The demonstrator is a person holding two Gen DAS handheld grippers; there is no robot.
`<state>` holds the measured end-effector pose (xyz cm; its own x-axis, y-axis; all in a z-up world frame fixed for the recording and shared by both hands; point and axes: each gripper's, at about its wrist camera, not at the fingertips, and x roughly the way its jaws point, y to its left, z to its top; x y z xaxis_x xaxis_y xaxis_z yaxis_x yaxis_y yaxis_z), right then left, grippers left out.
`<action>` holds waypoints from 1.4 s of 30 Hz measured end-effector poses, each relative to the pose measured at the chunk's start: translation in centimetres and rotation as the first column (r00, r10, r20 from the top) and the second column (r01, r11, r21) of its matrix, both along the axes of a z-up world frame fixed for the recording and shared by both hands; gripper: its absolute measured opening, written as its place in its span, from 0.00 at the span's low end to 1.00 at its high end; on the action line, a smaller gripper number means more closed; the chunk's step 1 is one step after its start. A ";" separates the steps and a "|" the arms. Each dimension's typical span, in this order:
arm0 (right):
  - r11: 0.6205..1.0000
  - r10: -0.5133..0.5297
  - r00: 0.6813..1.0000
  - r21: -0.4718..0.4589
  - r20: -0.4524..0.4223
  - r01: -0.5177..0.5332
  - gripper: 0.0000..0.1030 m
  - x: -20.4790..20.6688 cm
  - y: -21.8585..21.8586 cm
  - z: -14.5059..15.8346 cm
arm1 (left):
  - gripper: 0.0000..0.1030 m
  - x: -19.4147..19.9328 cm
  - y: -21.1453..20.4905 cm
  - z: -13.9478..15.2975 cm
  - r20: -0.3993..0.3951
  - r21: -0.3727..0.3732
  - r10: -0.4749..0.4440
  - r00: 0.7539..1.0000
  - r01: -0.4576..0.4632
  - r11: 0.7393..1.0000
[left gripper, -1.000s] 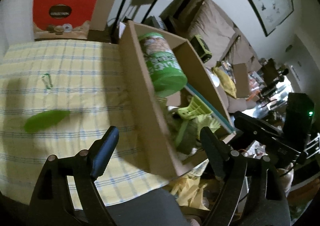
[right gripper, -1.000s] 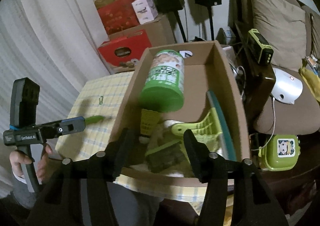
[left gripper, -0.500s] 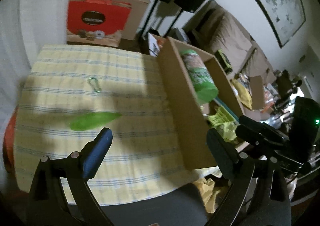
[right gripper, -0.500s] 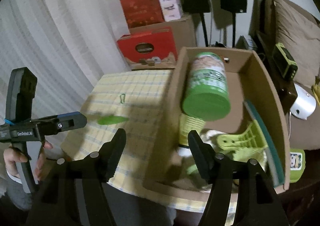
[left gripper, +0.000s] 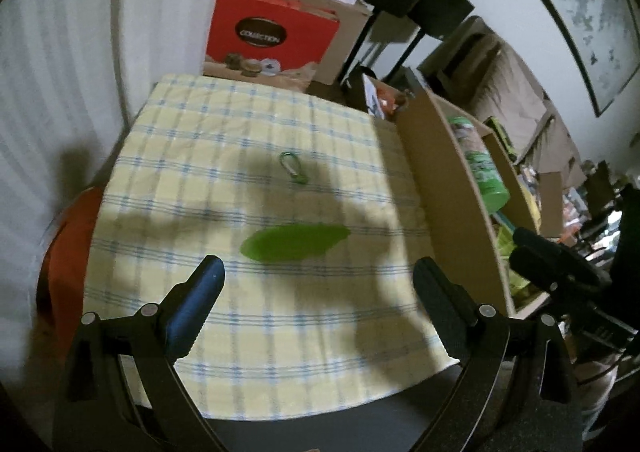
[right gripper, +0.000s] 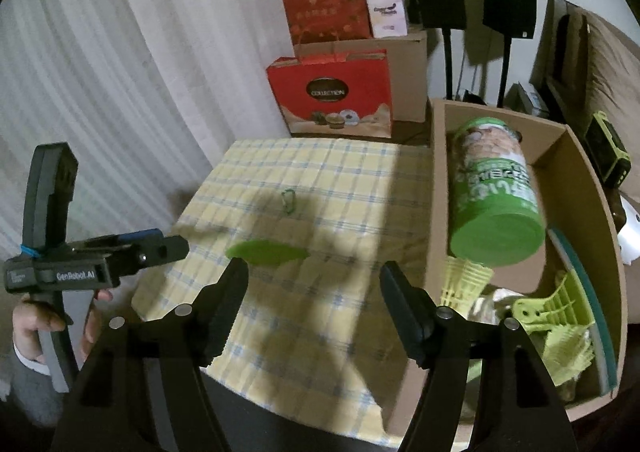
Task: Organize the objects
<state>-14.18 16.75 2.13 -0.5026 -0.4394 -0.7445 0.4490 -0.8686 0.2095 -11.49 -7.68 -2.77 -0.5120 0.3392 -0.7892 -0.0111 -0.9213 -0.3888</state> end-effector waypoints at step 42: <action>0.996 -0.080 0.988 -0.040 0.132 0.086 0.68 -6.5 -3.9 -6.1 | 0.71 -4.8 5.6 -8.9 -0.039 -0.287 -0.585 0.810 0.552 0.783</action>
